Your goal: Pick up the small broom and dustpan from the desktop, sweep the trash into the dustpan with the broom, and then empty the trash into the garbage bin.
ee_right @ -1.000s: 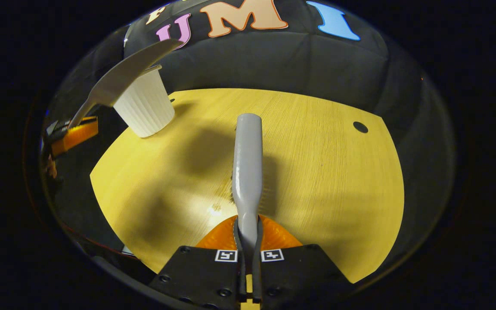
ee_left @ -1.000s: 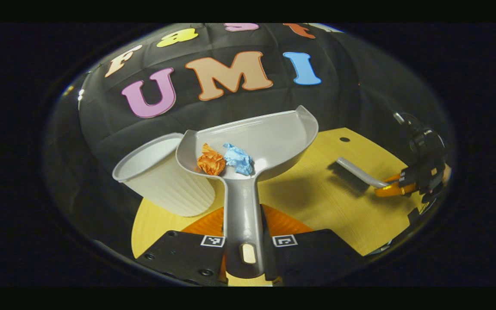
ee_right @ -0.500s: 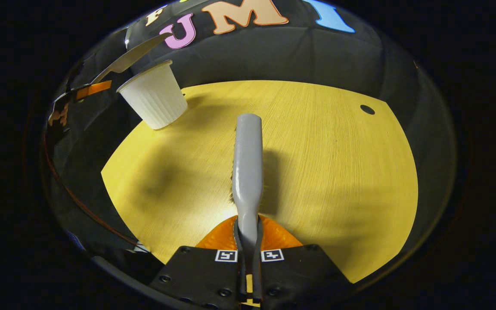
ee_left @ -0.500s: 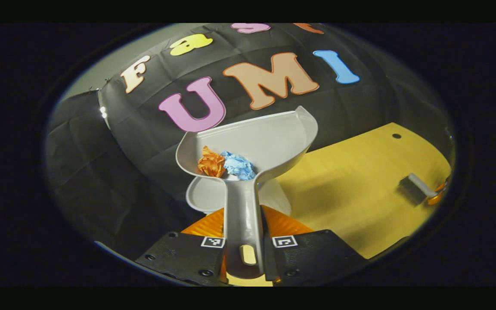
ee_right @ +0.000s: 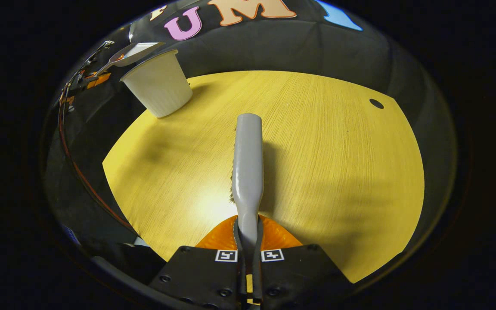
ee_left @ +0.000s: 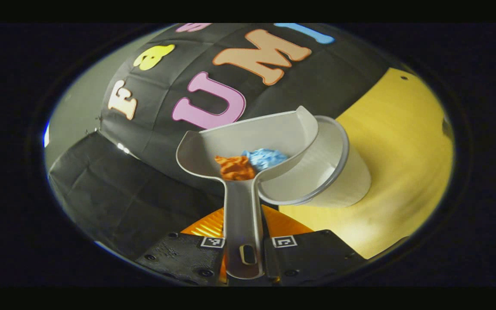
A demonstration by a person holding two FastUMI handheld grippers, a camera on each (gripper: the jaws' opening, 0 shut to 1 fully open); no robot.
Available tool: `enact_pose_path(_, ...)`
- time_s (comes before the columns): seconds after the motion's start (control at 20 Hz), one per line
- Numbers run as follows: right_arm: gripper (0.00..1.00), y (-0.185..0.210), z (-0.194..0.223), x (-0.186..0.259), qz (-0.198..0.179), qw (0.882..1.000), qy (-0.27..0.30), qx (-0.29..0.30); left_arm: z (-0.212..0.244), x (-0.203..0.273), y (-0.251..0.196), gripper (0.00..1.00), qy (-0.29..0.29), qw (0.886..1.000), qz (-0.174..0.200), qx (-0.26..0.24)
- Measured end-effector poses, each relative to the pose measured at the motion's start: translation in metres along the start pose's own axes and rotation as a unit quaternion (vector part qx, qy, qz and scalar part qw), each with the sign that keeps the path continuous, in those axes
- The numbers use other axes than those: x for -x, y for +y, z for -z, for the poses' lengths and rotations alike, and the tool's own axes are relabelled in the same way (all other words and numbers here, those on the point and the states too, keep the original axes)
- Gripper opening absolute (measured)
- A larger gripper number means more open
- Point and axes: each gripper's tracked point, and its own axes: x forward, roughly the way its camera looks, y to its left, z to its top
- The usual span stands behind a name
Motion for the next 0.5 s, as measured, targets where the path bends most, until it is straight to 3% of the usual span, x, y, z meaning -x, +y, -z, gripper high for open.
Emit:
enact_pose_path(0.2,0.05,0.000,0.002,0.000,-0.006,1.000,0.010,0.011,0.021,-0.009,0.016,0.25,0.005,0.990,-0.032,-0.140)
enact_pose_path(0.35,0.04,-0.002,0.003,0.000,-0.012,1.000,0.012,0.015,0.010,-0.004,0.040,0.24,-0.003,0.963,-0.067,-0.261)
enact_pose_path(0.5,0.05,-0.002,0.005,-0.003,-0.016,1.000,0.012,0.019,0.003,-0.002,0.057,0.25,-0.003,0.936,-0.087,-0.340)
